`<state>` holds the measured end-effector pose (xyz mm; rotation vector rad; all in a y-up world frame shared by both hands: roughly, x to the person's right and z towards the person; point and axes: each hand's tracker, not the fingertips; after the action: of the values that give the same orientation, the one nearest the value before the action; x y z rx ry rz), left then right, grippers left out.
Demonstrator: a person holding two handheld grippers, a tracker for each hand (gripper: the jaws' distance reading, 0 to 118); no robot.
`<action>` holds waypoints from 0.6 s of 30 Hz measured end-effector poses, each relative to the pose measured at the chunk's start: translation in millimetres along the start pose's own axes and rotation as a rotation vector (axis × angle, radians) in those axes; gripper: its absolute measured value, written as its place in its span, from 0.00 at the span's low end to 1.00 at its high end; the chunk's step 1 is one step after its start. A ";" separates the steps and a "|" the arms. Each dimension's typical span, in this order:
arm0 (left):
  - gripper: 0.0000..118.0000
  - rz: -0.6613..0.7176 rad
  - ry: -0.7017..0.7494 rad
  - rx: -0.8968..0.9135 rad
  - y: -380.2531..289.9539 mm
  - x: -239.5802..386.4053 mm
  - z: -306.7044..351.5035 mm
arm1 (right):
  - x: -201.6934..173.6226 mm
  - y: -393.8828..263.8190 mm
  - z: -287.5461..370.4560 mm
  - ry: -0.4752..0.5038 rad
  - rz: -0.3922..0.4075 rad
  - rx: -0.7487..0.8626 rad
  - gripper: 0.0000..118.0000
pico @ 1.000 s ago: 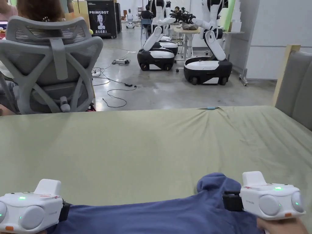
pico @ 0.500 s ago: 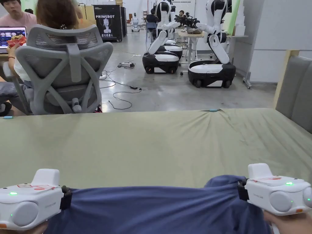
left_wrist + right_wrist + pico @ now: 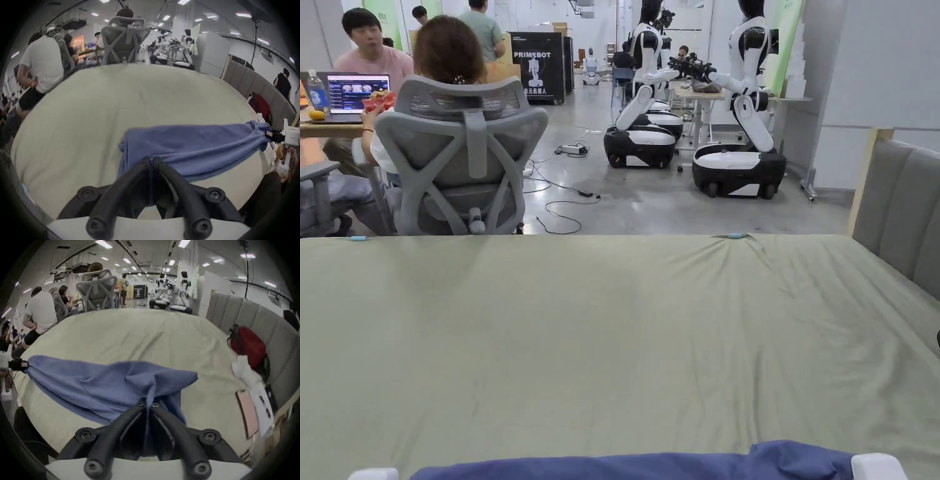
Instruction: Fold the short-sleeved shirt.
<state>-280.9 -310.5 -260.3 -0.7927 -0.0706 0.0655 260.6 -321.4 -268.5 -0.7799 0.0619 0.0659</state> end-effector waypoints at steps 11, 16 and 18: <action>0.69 -0.054 0.119 0.532 10.6 92.3 66.5 | -106.8 37.6 100.9 0.028 -0.013 0.434 0.83; 0.00 -0.137 0.104 0.560 8.9 122.4 76.4 | -150.2 35.7 107.1 0.008 0.023 0.512 0.00; 0.00 -0.152 0.091 0.559 8.8 122.7 78.0 | -159.1 34.4 105.5 -0.007 0.076 0.520 0.00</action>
<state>-165.9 -238.6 -207.2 -0.2297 -0.0234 -0.0929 102.6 -228.4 -205.0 -0.2579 0.0976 0.1190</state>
